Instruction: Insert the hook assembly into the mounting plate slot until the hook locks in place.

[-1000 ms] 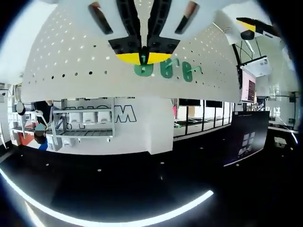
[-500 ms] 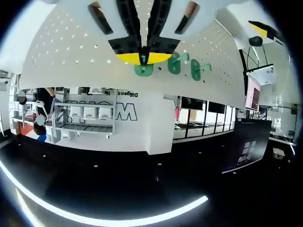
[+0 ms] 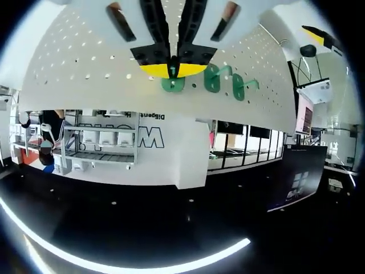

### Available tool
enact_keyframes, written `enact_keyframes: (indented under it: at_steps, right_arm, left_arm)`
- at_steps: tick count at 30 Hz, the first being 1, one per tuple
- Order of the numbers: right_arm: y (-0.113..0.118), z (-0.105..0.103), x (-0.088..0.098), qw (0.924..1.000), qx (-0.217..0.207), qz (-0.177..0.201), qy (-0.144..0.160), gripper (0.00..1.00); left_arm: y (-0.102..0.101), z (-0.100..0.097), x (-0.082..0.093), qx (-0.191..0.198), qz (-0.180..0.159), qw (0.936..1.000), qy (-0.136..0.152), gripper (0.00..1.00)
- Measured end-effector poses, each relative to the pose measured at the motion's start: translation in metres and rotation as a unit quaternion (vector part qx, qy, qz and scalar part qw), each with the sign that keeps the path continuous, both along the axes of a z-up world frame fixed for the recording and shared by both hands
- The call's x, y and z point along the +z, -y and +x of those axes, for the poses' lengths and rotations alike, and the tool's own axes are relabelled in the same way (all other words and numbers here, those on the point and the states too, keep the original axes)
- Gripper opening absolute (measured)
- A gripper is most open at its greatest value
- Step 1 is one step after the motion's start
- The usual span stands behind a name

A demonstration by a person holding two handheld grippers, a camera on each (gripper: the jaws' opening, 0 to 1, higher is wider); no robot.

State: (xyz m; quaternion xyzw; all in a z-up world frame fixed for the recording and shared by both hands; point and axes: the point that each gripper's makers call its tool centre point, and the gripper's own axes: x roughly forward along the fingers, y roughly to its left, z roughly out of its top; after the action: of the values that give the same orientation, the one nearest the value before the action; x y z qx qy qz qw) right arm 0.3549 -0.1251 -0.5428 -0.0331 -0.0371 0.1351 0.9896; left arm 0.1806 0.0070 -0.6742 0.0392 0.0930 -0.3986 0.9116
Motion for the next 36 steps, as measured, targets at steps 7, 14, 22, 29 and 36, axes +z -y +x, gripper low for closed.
enact_keyframes:
  at_steps: [7,14,22,29,36]
  right_arm:
    - [-0.002,0.003,-0.004,1.0000,0.000,-0.006,-0.002,0.01]
    - [-0.003,0.006,-0.006,0.9998,-0.018,-0.001,-0.007,0.01]
    - [-0.004,0.008,-0.007,0.9982,-0.056,-0.020,-0.006,0.01]
    - [-0.005,0.011,-0.009,0.9957,-0.083,-0.036,-0.016,0.02]
    - [-0.003,0.009,-0.010,0.9960,-0.082,-0.032,-0.016,0.02]
  left_arm:
    - [-0.002,0.001,-0.004,-0.001,0.006,1.0000,-0.005,0.75]
    - [-0.005,0.002,-0.005,0.001,0.007,1.0000,-0.004,0.75]
    - [-0.005,-0.001,-0.007,-0.001,0.008,0.9999,-0.008,0.75]
    - [-0.001,-0.005,-0.009,-0.005,0.007,0.9999,-0.011,0.74]
    - [-0.002,-0.005,-0.010,-0.005,0.006,0.9999,-0.012,0.74]
